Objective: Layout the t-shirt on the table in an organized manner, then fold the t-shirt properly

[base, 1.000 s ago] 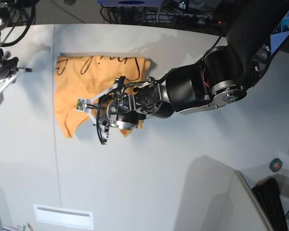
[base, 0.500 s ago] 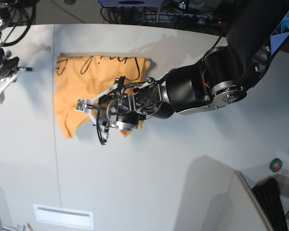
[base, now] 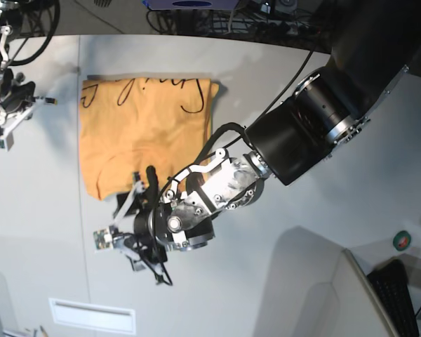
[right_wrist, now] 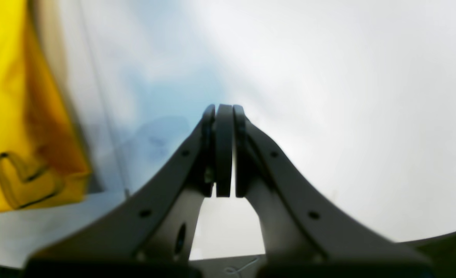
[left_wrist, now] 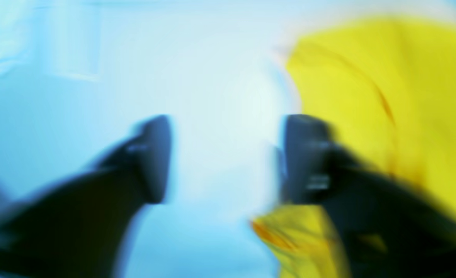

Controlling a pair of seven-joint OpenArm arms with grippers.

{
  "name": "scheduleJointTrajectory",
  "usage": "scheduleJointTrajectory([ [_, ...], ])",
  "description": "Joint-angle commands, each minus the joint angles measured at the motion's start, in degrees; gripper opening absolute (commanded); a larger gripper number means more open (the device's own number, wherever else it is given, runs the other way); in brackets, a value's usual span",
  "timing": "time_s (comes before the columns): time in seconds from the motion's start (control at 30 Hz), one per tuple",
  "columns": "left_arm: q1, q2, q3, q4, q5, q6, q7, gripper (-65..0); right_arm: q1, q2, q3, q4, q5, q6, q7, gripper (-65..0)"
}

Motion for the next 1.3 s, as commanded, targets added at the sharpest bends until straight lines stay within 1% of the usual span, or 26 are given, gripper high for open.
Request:
scheduleJointTrajectory([
  [0.0,2.65,-0.89,-1.98,4.39,-0.37,-0.81,2.04,-50.0,-0.06,0.35,0.24,2.84,0.02,0.14,1.29,-65.0],
  [0.03,5.37,-2.03,-4.18,8.43,-0.37,-0.81,3.01,-62.9,-0.32,-0.45,0.24,4.42,0.02,0.14,1.29,-65.0],
  [0.07,7.92,-3.00,-5.50,11.51,-0.29,-0.81,3.36,-65.0,-0.50,-1.06,0.24,5.65,0.02,0.23,1.29,-65.0],
  [0.2,18.91,-6.34,-10.60,20.12,-0.29,-0.81,3.63,-65.0,-1.99,-2.56,-0.55,10.75,0.02,0.23,0.85,-65.0],
  [0.3,27.00,-8.10,-14.38,23.55,-0.29,-0.63,3.54,-65.0,-4.19,-2.47,-6.27,14.18,0.02,0.23,1.02,-65.0],
  [0.4,33.68,-9.07,-17.89,24.87,-0.29,-0.63,3.28,-65.0,-4.81,-2.56,-11.01,14.18,-0.07,0.23,1.29,-65.0],
  [0.53,38.51,-9.51,-18.95,24.52,-0.20,-0.54,3.28,-65.0,-4.28,-2.82,-14.71,9.52,-0.07,0.23,2.17,-65.0],
  [0.6,40.01,-10.56,-18.95,23.03,-0.20,-0.54,3.28,-65.0,-4.10,-2.82,-16.02,4.33,0.02,0.23,4.54,-65.0],
  [0.73,40.71,-10.65,-18.95,17.22,-0.20,-0.54,3.28,-65.0,-4.37,-3.00,-18.13,-5.69,0.19,0.23,10.61,-65.0],
  [0.8,40.71,-10.65,-18.95,14.67,-0.20,-0.46,3.19,-65.0,-4.63,-3.26,-18.49,-8.41,0.19,0.23,12.72,-65.0],
  [0.87,40.71,-10.74,-18.95,14.06,-0.20,-0.46,3.19,-65.0,-5.86,-4.05,-18.22,-7.97,0.19,0.23,13.60,-65.0],
  [1.0,41.85,-10.82,-19.65,16.96,-0.29,-0.46,3.45,-65.0,-8.59,-4.05,-18.13,-0.77,0.11,0.23,13.33,-65.0],
  [1.07,43.00,-12.49,-20.18,21.18,-0.46,-0.46,3.28,-65.0,-10.52,-4.05,-16.90,3.63,0.02,0.23,13.24,-65.0],
  [1.13,45.11,-13.02,-23.26,25.93,-0.72,-0.46,3.28,-65.0,-12.19,-4.05,-14.88,7.32,0.02,0.23,13.24,-65.0],
  [1.27,50.91,-13.29,-31.87,34.81,-0.37,-0.46,3.45,-65.0,-16.15,-3.79,-9.96,13.56,-0.07,0.23,13.16,-65.0],
])
